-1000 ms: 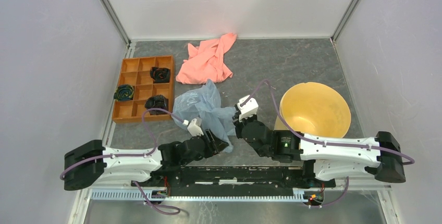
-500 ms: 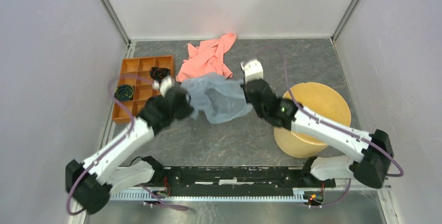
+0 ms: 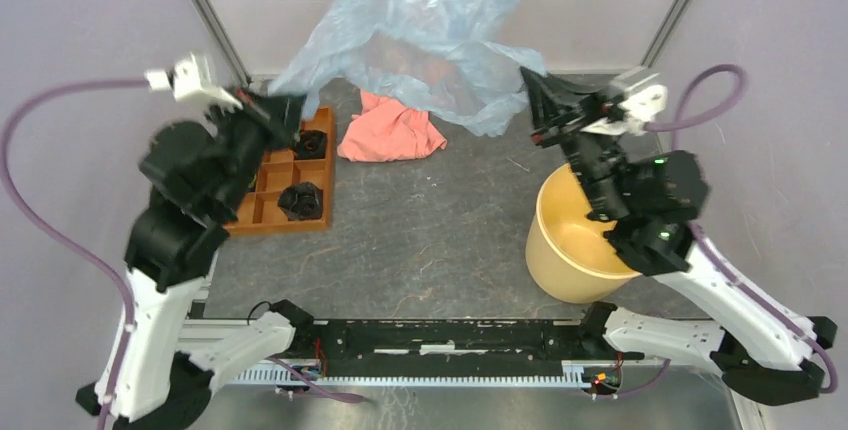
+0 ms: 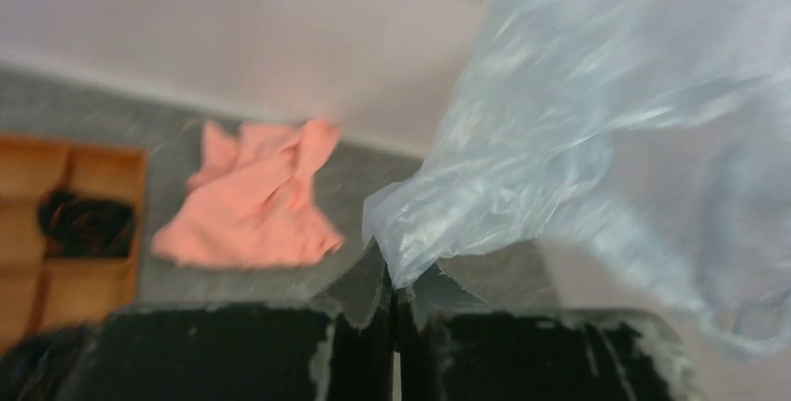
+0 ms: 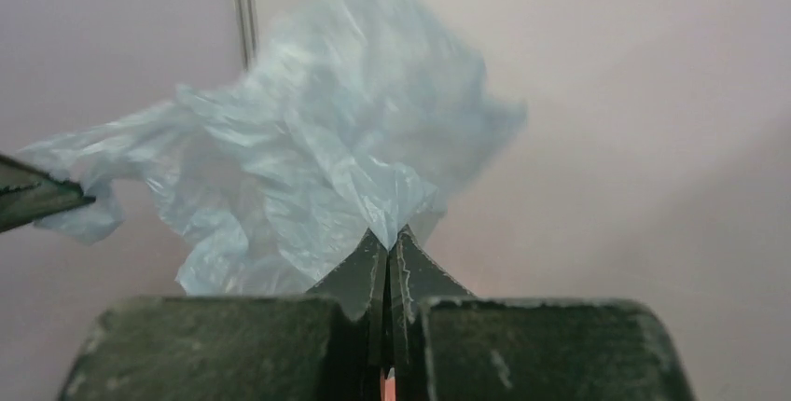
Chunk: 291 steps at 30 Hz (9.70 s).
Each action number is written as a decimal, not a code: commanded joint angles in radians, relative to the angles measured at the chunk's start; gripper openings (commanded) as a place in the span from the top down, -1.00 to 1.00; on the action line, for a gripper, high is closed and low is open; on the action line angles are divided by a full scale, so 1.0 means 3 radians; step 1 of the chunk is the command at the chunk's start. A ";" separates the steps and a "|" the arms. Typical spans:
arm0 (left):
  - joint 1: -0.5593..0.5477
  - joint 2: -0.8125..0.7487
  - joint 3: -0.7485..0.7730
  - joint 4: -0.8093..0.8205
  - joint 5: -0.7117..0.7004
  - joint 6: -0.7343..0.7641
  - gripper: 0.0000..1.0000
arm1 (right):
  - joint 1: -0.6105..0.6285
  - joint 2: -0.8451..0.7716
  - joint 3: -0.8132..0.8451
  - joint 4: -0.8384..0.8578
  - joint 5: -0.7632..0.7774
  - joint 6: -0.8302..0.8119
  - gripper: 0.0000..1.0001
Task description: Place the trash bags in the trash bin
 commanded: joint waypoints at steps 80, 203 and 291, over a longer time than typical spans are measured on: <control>0.0021 -0.0784 -0.2257 -0.0889 0.0156 -0.0723 0.96 | -0.0080 0.0590 -0.1394 -0.0234 -0.1468 0.1704 0.99; -0.0601 -0.0273 -0.2028 0.1506 0.1982 -0.1496 -0.97 | -0.0574 -0.1360 0.0292 -0.1192 0.1068 0.0453 0.99; -0.2157 -0.1713 -0.1470 -0.0949 -0.1631 -0.1049 -0.92 | -0.0576 -0.0745 -0.0287 -0.1009 0.1061 0.3396 0.99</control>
